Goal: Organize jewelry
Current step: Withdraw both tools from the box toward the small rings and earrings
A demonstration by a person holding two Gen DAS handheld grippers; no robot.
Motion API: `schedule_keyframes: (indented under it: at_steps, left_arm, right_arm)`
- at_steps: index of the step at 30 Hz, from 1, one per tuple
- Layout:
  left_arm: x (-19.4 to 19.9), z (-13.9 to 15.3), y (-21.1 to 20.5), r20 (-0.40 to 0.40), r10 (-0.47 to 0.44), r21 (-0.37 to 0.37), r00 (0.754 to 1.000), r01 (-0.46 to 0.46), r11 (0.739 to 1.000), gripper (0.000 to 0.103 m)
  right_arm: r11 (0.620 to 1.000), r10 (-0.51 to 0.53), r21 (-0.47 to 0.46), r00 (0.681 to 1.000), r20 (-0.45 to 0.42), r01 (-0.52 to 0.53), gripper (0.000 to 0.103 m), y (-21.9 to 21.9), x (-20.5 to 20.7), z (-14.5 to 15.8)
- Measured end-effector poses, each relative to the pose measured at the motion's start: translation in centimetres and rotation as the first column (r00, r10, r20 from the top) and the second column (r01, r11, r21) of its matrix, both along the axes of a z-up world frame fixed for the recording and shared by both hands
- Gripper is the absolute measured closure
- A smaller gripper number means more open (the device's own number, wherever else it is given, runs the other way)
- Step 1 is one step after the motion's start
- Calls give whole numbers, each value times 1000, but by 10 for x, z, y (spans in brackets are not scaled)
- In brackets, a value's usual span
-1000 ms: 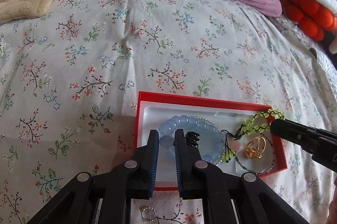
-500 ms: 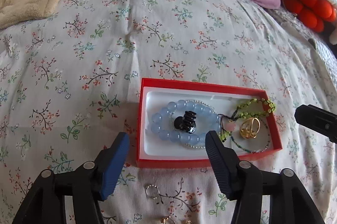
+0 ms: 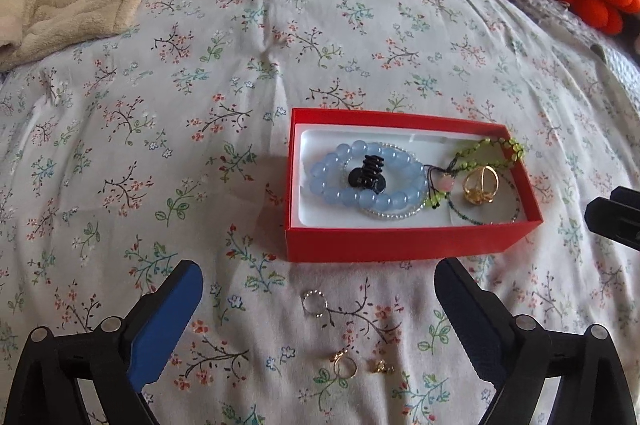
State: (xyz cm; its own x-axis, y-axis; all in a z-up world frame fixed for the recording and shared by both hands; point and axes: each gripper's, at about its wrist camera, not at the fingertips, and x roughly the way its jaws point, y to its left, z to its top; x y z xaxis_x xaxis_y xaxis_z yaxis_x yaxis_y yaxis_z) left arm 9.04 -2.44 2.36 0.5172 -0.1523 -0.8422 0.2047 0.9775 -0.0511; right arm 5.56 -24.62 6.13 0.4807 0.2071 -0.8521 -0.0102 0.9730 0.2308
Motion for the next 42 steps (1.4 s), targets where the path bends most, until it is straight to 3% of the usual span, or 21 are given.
schedule_keyframes:
  at_steps: [13, 22, 33, 42]
  left_arm:
    - [-17, -17, 20, -80, 12, 19, 997, -10, 1000, 1]
    - [-30, -35, 31, -96, -15, 99, 995, 25, 995, 1]
    - [-42, -74, 30, -115, -133, 171, 984, 152, 974, 1]
    - [-38, -87, 24, -96, -181, 173, 979, 195, 965, 1]
  right_arm:
    - [990, 54, -125, 997, -51, -60, 27, 11, -31, -21]
    - [975, 120, -176, 988, -99, -136, 27, 25, -51, -41]
    - [942, 196, -245, 968, -154, -230, 27, 49, -62, -74]
    - [916, 252, -279, 955, -157, -287, 26, 63, -53, -100]
